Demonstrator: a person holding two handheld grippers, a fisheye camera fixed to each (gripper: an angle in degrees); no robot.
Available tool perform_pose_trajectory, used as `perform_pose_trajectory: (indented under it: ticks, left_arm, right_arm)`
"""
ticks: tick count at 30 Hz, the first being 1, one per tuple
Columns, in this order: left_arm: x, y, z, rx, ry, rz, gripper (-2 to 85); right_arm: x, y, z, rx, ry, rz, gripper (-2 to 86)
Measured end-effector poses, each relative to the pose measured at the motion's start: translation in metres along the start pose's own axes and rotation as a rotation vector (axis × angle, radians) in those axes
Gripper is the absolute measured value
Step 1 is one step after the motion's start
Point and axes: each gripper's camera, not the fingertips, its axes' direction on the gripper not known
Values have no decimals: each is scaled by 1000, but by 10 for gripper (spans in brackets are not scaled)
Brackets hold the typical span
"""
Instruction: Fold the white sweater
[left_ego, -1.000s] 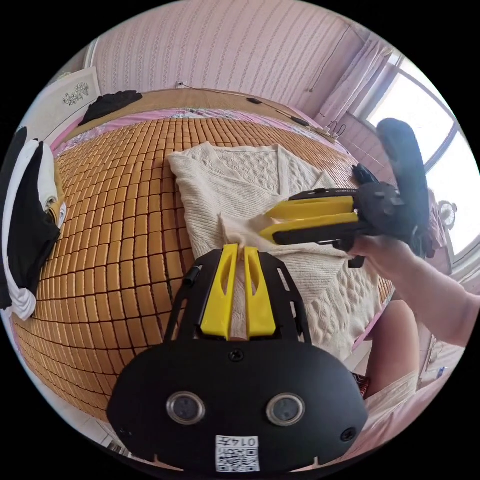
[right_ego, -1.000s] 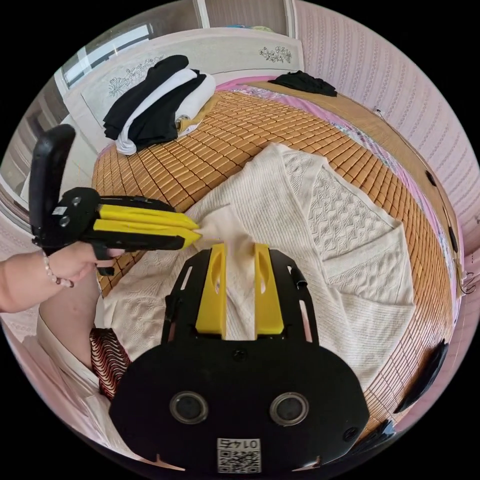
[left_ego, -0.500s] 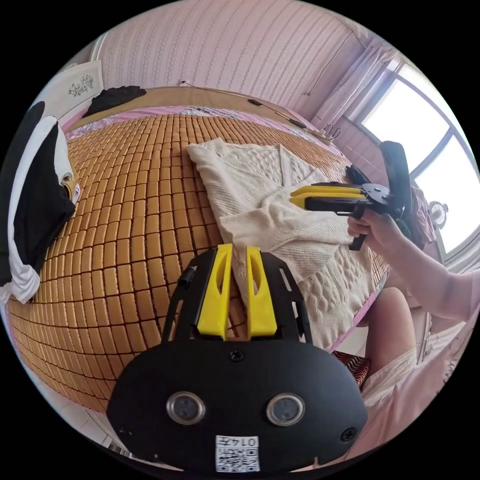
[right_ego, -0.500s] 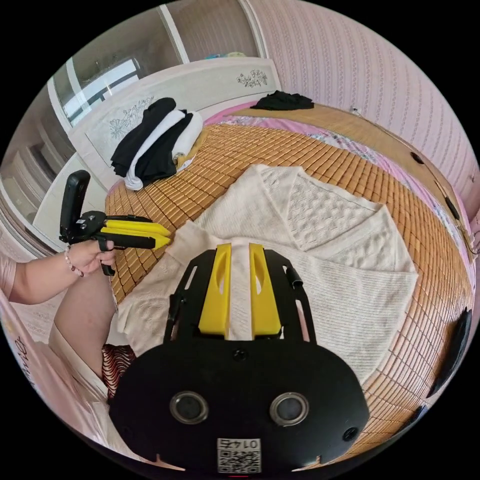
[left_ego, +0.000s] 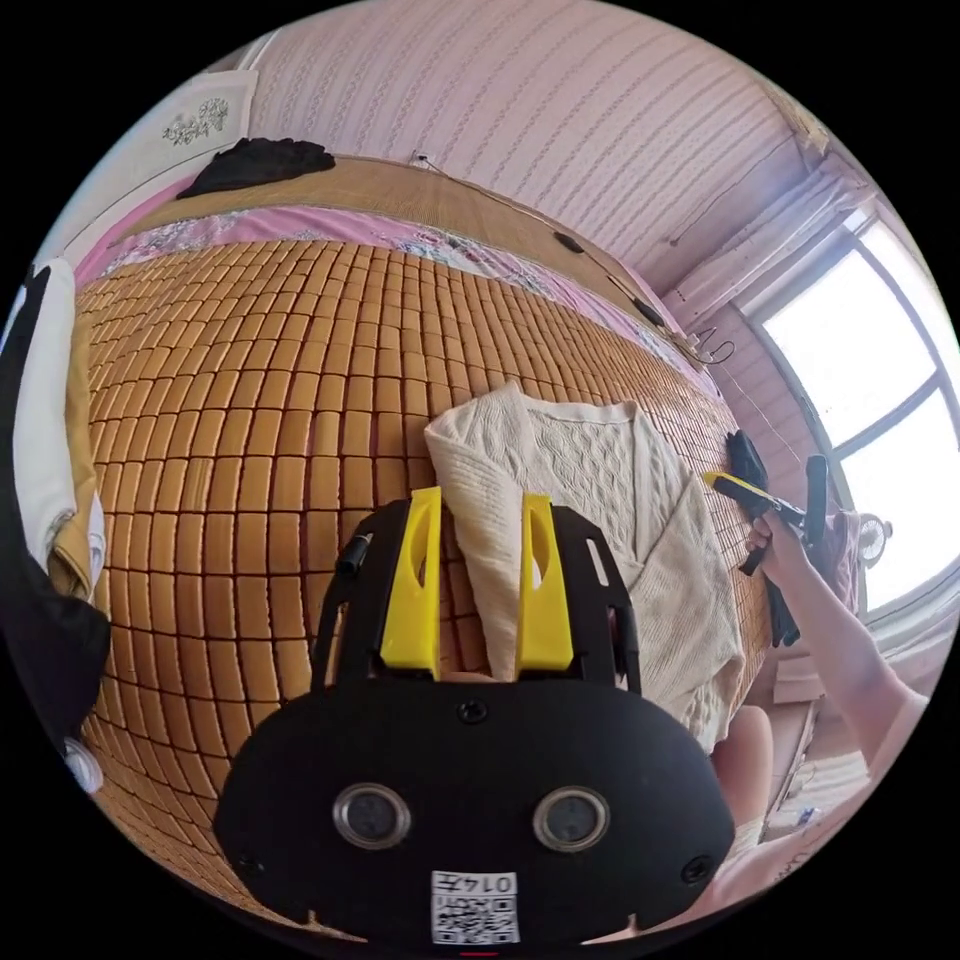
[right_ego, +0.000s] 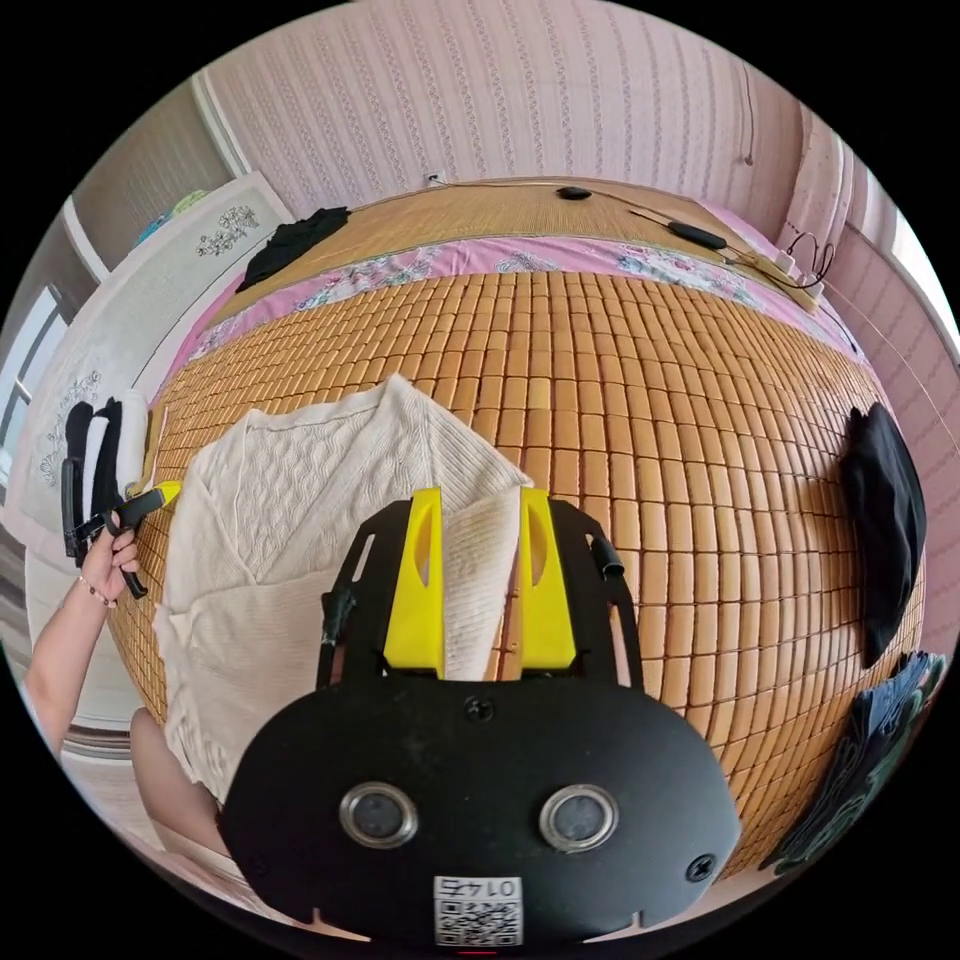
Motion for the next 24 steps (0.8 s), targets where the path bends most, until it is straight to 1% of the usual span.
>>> perform_pose_trajectory:
  ticks: [3,4,5,6,9,11,12,14,16,18,20,21,23,24]
  left_arm:
    - [-8,-12,21,-39,30,-54,98]
    - [-13,-13,26,-46,46,-82,80]
    - [-15,-14,27,-59,66,-87,58]
    - [-16,-14,28,-69,69,-89,55]
    - [-8,-9,8,-3,84,-42,44]
    - [4,4,-25,91,158,42,41]
    - [7,10,-36,113,177,62,41]
    - [19,43,-77,184,237,165,41]
    - [28,80,-105,204,252,250,40]
    - [35,125,-125,173,252,316,41]
    - [38,188,-129,60,207,305,42]
    - [38,204,-127,31,185,294,42]
    - [35,258,-118,-77,94,241,38]
    - [34,269,-117,-91,80,215,38]
  right_arm:
    - [6,-4,21,-80,2,-8,71]
    - [9,-5,25,-108,6,-2,46]
    - [10,-5,25,-117,4,-9,30]
    - [11,-5,23,-113,-3,-14,25]
    - [17,3,-7,3,-95,-60,15]
    - [25,25,-47,142,-194,-106,12]
    - [28,33,-58,174,-216,-120,12]
    - [38,74,-98,262,-298,-171,10]
    - [45,114,-124,298,-356,-203,10]
    - [50,157,-141,280,-390,-238,10]
    - [56,210,-140,167,-436,-216,10]
    - [56,222,-136,124,-442,-209,10]
    - [56,260,-119,-23,-362,-131,12]
    - [55,267,-117,-42,-336,-107,13]
